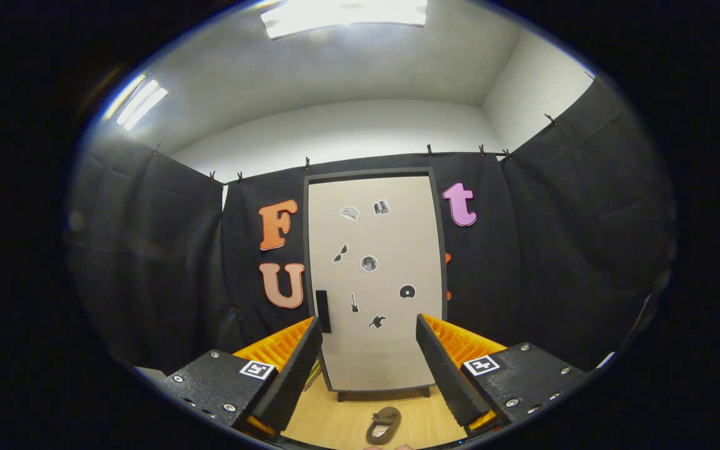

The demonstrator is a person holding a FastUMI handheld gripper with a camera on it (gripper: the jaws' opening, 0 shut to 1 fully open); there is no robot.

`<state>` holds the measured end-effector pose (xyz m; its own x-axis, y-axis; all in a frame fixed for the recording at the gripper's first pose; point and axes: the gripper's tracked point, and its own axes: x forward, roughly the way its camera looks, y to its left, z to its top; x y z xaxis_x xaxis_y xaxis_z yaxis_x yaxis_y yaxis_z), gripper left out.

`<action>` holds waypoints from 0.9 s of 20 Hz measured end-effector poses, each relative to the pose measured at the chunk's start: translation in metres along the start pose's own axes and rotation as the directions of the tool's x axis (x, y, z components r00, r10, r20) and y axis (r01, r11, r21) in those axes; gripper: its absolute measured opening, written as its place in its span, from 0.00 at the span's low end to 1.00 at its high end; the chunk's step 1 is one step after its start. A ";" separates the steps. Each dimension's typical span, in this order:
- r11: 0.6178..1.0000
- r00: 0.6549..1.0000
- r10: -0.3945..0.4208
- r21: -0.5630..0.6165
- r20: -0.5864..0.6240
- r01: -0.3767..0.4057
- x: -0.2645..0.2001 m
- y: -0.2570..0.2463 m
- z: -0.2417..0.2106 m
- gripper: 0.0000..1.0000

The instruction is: Open the shoe cabinet door, grab the shoes and put them into the shoe cabinet, then close the shoe cabinet door.

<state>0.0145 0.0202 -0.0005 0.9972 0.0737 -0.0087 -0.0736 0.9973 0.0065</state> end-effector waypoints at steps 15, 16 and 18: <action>1.000 0.999 0.019 0.017 -0.030 -0.018 0.044 0.023 -0.019 0.94; 0.999 0.998 0.028 0.019 -0.049 -0.028 0.048 0.030 -0.027 0.94; 1.000 0.999 0.021 0.008 -0.039 -0.021 0.057 0.034 -0.025 0.94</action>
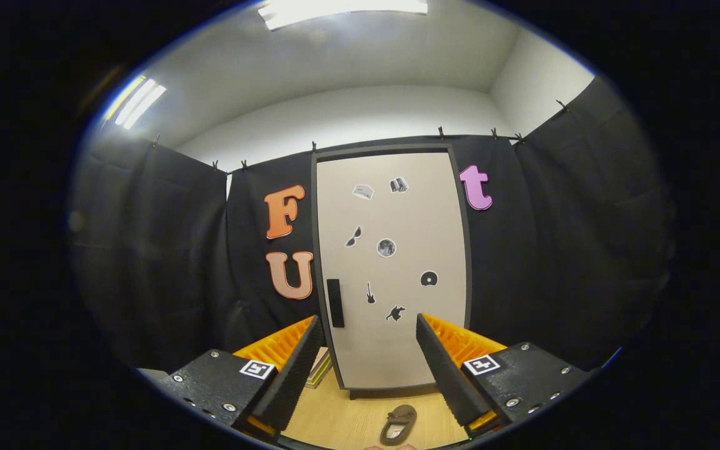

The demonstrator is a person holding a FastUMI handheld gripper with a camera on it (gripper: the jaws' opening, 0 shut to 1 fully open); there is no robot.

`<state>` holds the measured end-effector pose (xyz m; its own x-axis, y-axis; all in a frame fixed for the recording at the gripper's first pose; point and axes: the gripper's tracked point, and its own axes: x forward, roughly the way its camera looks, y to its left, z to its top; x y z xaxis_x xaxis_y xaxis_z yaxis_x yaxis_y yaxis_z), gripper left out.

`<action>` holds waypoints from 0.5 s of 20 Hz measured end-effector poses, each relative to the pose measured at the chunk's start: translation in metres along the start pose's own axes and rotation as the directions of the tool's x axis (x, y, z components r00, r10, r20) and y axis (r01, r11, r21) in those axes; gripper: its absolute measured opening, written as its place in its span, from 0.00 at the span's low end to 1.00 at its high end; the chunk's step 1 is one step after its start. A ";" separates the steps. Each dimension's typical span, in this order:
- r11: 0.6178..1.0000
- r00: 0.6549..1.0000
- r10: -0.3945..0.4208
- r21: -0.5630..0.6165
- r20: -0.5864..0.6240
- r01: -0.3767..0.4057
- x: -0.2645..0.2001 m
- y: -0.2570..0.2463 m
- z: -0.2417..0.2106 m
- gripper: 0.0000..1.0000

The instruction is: Open the shoe cabinet door, grab the shoes and put them into the shoe cabinet, then close the shoe cabinet door.

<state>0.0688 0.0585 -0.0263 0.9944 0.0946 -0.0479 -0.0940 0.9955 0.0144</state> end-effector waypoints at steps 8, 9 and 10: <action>0.999 0.999 -0.034 -0.009 0.025 0.034 0.049 0.023 -0.004 0.94; 0.999 0.999 -0.041 -0.009 0.021 0.041 0.054 0.025 -0.006 0.94; 0.999 0.998 -0.051 -0.008 0.023 0.051 0.059 0.027 -0.005 0.94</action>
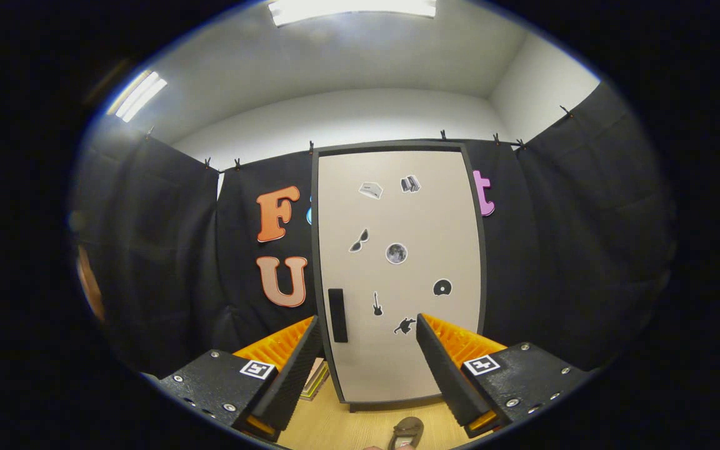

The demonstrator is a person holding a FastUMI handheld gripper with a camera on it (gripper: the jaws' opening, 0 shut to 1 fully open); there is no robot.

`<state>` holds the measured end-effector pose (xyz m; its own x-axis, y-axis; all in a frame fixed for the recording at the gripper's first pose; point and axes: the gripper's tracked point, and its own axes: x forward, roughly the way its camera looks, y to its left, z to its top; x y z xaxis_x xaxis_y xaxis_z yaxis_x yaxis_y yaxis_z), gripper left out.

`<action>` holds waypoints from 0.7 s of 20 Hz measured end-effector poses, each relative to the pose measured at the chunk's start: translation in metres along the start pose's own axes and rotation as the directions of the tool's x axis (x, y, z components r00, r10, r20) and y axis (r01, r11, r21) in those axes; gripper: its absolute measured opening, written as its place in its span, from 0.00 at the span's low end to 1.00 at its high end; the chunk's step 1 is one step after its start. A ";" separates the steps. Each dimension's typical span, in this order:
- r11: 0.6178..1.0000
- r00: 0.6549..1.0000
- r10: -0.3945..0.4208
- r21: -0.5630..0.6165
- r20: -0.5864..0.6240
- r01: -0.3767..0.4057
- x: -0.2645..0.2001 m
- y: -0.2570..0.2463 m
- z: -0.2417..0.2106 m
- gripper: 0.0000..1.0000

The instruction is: Open the shoe cabinet door, grab the shoes and put them into the shoe cabinet, then close the shoe cabinet door.

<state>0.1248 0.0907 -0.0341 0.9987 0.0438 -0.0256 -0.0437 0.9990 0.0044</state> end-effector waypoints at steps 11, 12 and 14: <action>1.000 1.000 -0.010 -0.015 -0.020 0.009 0.072 0.040 -0.029 0.94; 1.000 1.000 -0.007 -0.014 -0.013 0.007 0.080 0.043 -0.032 0.94; 1.000 1.000 -0.014 -0.023 -0.027 0.014 0.100 0.045 -0.043 0.94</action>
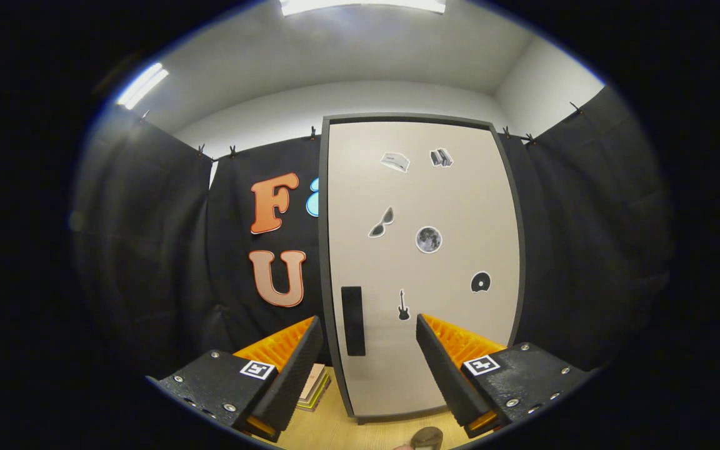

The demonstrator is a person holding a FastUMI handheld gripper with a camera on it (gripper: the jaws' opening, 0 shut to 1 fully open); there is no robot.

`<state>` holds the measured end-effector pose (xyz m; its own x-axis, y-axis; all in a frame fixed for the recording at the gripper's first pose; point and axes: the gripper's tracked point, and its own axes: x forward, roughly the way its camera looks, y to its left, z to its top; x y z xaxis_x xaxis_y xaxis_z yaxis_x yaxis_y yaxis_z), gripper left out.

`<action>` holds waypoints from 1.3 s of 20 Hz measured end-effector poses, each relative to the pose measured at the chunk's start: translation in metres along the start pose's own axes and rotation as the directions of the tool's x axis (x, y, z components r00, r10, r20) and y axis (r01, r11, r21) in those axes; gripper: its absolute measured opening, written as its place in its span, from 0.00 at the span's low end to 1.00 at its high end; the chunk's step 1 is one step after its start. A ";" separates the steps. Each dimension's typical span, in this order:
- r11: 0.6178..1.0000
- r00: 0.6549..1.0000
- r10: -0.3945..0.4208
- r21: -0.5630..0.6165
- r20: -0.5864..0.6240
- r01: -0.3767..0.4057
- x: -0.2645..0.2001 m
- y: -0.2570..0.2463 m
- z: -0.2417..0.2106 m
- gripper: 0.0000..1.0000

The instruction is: Open the shoe cabinet door, grab the shoes and put them into the shoe cabinet, then close the shoe cabinet door.

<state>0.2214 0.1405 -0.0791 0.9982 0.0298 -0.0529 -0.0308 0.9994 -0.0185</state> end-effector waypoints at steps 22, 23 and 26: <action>0.999 0.999 0.011 -0.048 -0.044 -0.013 0.137 0.032 -0.055 0.59; 0.999 0.999 0.010 -0.047 -0.052 -0.012 0.139 0.032 -0.059 0.53; 0.999 0.999 -0.032 -0.039 -0.017 0.031 0.139 0.028 -0.055 0.38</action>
<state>0.3566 0.1710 -0.1419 0.9976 -0.0026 -0.0693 -0.0014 0.9983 -0.0587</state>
